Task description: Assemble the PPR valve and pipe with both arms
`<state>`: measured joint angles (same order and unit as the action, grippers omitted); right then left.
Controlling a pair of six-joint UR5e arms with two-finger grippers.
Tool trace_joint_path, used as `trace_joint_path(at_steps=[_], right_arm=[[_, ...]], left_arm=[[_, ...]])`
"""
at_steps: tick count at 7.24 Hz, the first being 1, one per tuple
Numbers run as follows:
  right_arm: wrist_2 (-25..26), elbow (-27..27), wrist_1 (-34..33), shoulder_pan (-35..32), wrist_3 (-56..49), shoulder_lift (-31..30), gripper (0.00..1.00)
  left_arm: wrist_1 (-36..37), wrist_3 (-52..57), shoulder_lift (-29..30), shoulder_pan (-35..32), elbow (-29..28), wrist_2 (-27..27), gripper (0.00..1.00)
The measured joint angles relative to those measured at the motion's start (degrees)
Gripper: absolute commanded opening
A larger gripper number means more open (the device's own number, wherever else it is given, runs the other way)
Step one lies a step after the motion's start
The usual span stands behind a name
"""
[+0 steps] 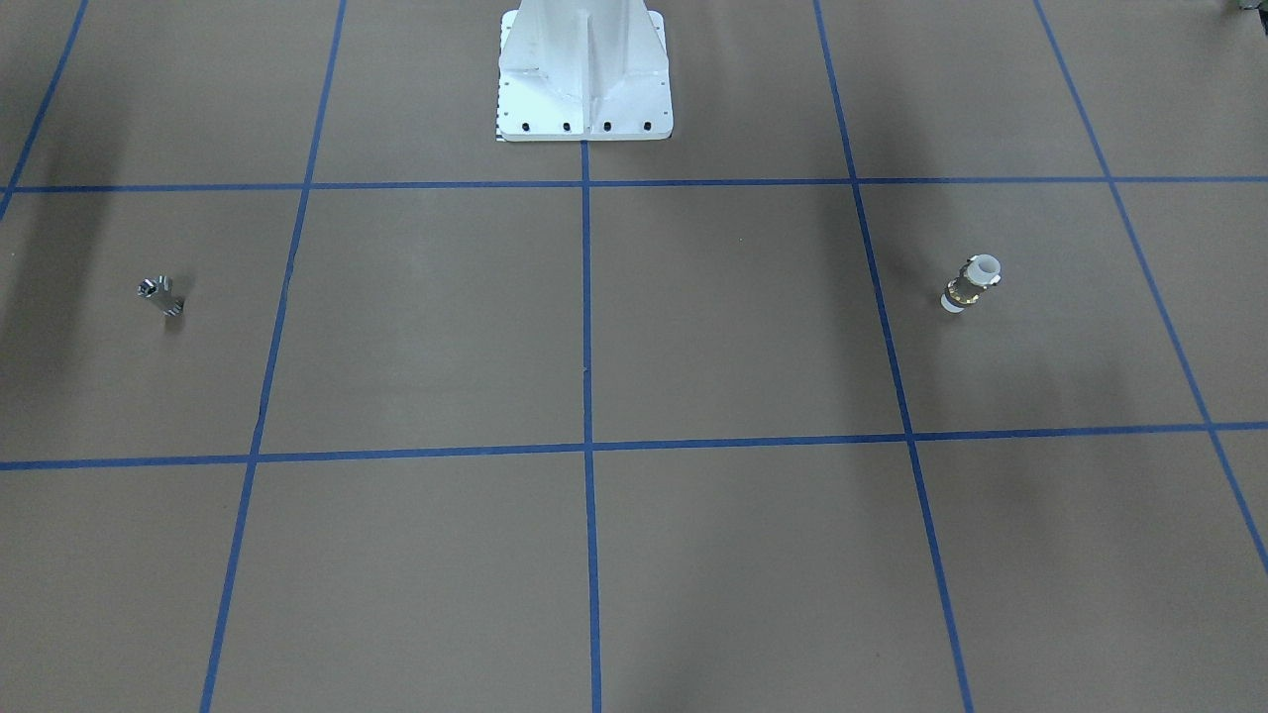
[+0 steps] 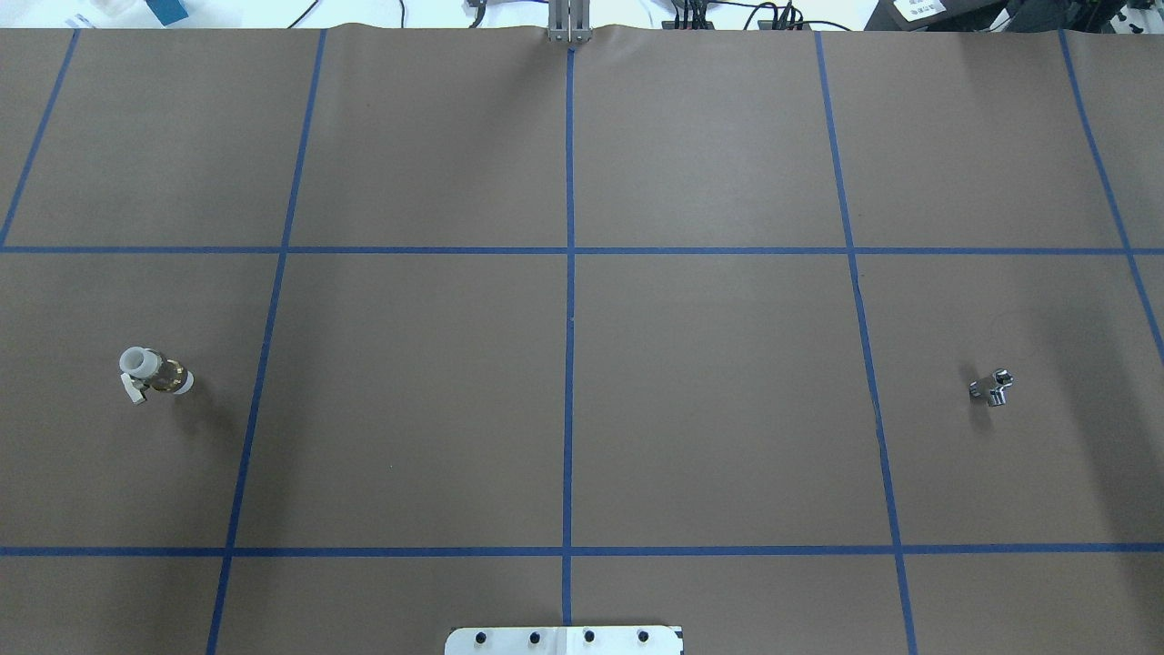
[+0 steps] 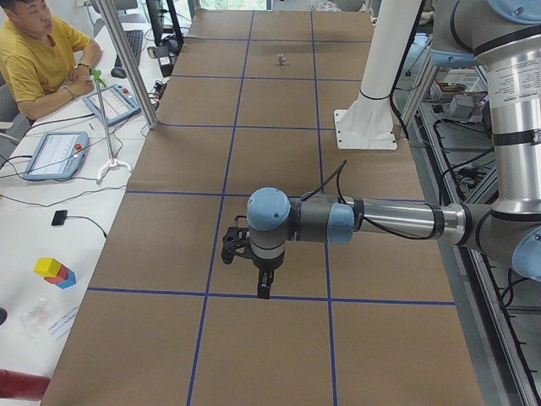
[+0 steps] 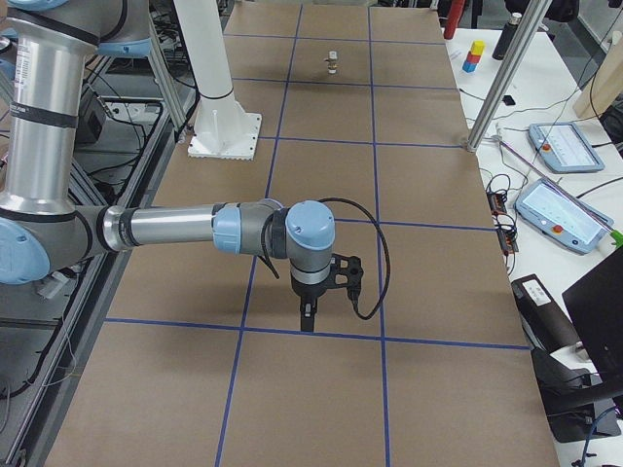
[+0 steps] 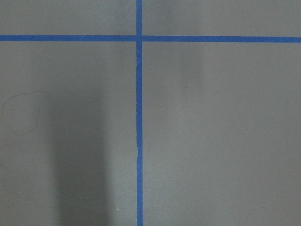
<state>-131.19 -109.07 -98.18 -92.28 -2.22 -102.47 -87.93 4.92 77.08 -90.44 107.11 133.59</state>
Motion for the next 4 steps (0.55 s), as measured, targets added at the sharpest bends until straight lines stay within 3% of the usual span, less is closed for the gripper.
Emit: trace_joint_path(at_steps=[4], right_arm=[[-0.1,-0.1,0.0,0.0,0.0,0.3,1.0]], left_arm=[[-3.5,0.0,1.5,0.0,0.7,0.0,1.0]])
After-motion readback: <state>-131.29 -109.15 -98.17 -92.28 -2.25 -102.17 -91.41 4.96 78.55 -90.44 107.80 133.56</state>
